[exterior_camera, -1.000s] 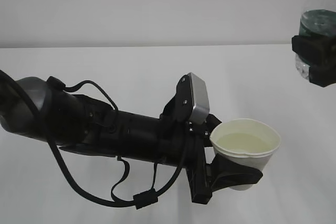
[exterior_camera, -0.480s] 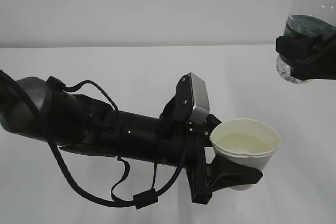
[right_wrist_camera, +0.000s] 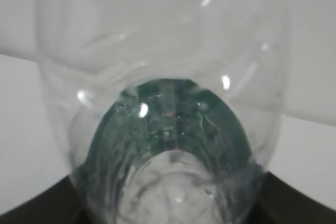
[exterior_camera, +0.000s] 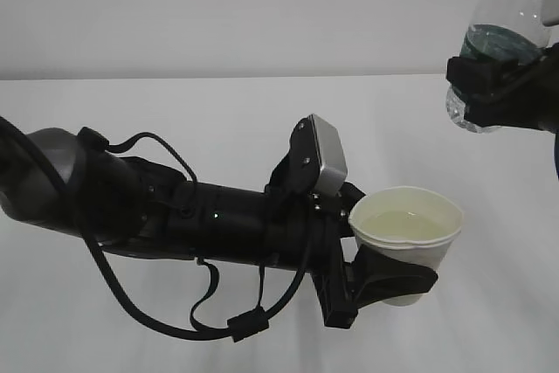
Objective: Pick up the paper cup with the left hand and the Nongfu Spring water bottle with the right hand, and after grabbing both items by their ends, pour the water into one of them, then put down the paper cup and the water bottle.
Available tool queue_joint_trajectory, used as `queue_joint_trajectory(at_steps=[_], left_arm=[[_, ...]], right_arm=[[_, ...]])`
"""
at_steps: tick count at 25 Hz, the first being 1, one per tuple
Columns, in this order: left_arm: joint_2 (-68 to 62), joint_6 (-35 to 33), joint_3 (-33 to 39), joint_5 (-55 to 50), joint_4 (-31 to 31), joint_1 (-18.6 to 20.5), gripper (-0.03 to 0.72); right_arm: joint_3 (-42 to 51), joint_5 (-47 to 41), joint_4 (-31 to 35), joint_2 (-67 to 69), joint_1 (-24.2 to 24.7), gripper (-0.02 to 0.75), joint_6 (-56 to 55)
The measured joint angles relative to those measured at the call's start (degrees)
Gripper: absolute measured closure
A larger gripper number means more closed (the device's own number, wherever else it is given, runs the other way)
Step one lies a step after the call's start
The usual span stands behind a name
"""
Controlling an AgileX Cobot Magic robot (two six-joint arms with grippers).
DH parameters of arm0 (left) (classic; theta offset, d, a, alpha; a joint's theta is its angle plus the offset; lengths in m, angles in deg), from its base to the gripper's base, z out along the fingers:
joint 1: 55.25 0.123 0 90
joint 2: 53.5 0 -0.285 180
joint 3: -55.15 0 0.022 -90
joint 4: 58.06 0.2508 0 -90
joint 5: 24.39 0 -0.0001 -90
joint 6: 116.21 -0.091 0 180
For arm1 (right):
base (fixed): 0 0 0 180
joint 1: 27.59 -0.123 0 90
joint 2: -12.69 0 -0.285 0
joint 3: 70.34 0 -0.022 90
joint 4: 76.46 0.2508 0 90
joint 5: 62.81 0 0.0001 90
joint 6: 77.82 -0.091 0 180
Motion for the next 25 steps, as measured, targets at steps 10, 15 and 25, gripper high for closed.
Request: queue_joint_trajectory(at_steps=[10, 15, 25], left_arm=[[0.00, 0.00, 0.00, -1.53, -0.24, 0.00, 0.218], [0.00, 0.00, 0.00, -1.66, -0.45, 0.00, 0.218], [0.00, 0.00, 0.00, -1.66, -0.55, 0.00, 0.218]], right_arm=[[0.00, 11.79, 5.70, 8.17, 0.00, 0.334, 1.75], [0.00, 14.15, 7.22, 11.02, 0.00, 0.334, 5.70], [0.00, 20.65, 17.24, 15.72, 0.00, 0.334, 13.06]])
